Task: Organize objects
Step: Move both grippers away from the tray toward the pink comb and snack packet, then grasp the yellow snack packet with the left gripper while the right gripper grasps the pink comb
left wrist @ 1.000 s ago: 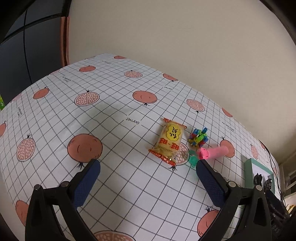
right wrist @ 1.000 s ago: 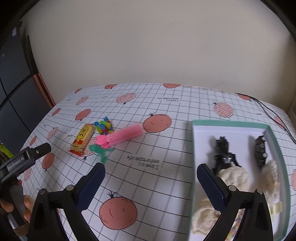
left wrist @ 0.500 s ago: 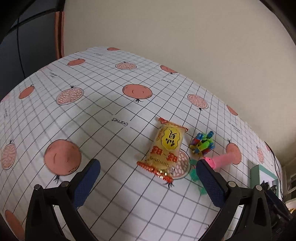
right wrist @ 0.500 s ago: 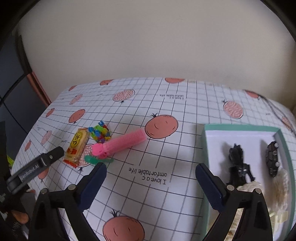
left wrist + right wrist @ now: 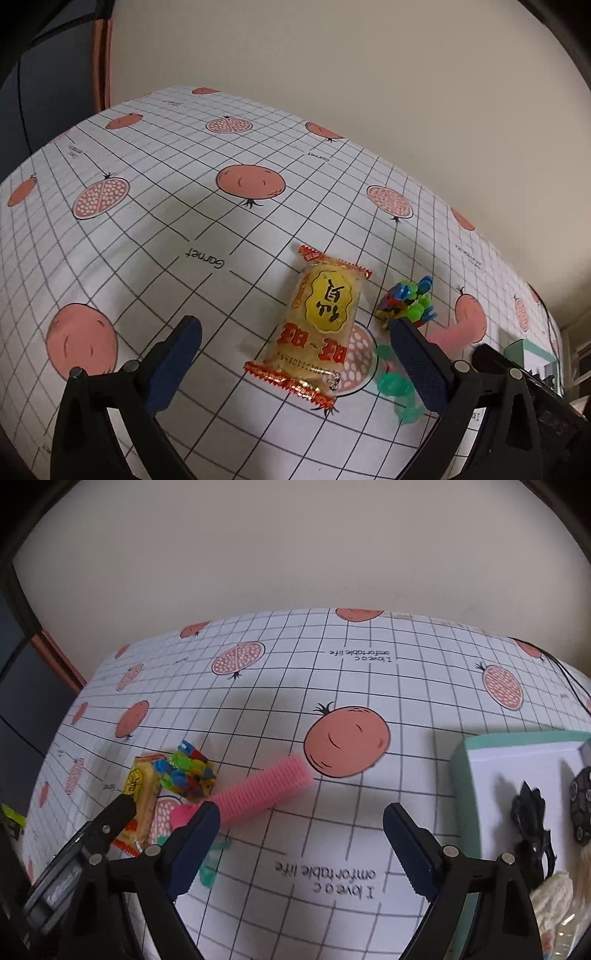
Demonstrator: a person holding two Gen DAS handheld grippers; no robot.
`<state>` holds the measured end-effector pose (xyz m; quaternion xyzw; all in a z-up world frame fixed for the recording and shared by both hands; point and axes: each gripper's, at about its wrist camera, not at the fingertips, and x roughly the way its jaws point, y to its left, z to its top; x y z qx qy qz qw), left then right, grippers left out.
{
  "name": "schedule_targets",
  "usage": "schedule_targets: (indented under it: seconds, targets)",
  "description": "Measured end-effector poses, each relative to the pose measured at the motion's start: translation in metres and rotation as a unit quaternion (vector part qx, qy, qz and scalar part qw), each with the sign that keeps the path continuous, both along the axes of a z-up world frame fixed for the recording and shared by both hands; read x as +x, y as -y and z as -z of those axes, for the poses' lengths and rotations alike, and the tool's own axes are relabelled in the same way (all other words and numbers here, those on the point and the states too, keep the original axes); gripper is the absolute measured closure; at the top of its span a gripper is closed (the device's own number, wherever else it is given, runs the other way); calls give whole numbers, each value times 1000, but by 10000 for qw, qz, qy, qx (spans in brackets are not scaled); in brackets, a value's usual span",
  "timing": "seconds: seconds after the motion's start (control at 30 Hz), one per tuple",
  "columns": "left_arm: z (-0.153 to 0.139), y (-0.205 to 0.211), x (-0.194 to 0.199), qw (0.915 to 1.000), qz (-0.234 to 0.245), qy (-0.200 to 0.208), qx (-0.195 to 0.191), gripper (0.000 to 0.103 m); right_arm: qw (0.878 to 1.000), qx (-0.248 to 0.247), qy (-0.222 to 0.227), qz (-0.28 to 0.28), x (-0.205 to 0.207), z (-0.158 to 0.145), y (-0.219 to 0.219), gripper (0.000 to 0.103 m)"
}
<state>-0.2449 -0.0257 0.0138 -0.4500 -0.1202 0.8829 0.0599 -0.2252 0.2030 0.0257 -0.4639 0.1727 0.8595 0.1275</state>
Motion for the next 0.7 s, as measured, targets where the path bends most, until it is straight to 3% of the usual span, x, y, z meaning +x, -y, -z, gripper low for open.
schedule_targets:
  seconds: [0.13, 0.47, 0.7]
  targets:
    - [5, -1, -2, 10000, 7, 59, -15, 3, 9997, 61, 216, 8, -15, 9, 4, 12]
    - [13, 2, -6, 9997, -91, 135, 180, 9, 9994, -184, 260, 160, -33, 16, 4, 12]
    - [13, 2, -5, 9997, -123, 107, 207, 11, 9985, -416, 267, 214, -35, 18, 4, 28]
